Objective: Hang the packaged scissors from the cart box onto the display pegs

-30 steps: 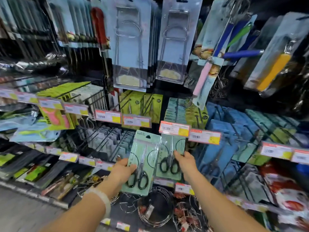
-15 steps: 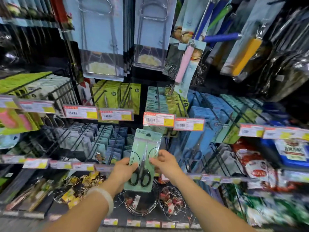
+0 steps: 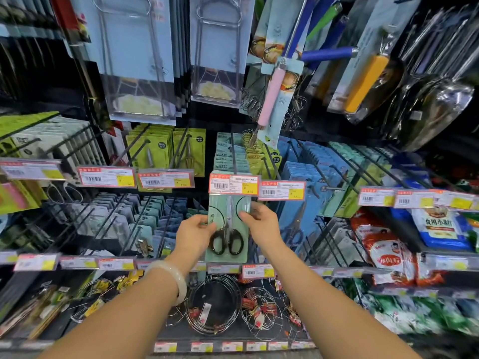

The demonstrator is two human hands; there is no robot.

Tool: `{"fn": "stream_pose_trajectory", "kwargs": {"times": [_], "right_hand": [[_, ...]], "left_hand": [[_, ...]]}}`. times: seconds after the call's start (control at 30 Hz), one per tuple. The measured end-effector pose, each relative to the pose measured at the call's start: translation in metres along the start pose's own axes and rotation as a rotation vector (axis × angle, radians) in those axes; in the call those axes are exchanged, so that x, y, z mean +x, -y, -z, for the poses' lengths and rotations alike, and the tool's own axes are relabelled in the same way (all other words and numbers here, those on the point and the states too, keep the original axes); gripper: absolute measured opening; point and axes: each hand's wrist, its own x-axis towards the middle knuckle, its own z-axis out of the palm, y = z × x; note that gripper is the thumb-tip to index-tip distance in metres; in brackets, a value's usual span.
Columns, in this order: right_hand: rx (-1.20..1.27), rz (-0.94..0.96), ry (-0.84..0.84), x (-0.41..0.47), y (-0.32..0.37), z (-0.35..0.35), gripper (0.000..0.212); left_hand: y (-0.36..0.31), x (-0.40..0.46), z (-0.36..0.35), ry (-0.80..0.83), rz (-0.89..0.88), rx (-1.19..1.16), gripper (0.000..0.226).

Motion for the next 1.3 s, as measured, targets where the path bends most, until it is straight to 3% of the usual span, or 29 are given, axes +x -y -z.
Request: {"fn": "stream_pose_trajectory", "kwargs": {"times": [0.3,0.43,0.53,0.73,0.93,1.3], "right_hand": [[0.021,-0.085,-0.065,0.012,-0.026,-0.010,0.020],[-0.242,-0.182,0.060,0.013,-0.040,-0.005,0.063],[-0.550,-0.217,0.176,0.003,-0.058,0.010,0.069],[-1.031,-0.191,0.286,-0.027,-0.094,0.073,0.063],[-1.114,-0.328,0.143,-0.069,-0.116,0.198,0.061],[-1.099,-0.603,-0.212,-0.201,-0.145,0.454,0.048]], "left_hand": [[0.017,0.017,-0.009,0.002,0.035,0.012,0.031],[0.025,0.024,-0.017,0.042,0.142,0.274,0.068],[0.036,0.017,-0.033,0.180,0.177,0.571,0.079],[0.023,-0.020,-0.100,0.414,-0.196,1.039,0.075],[-0.020,-0.072,-0.198,0.618,-0.472,1.187,0.063],[-0.086,-0.249,-0.426,0.927,-0.898,1.214,0.066]]}}
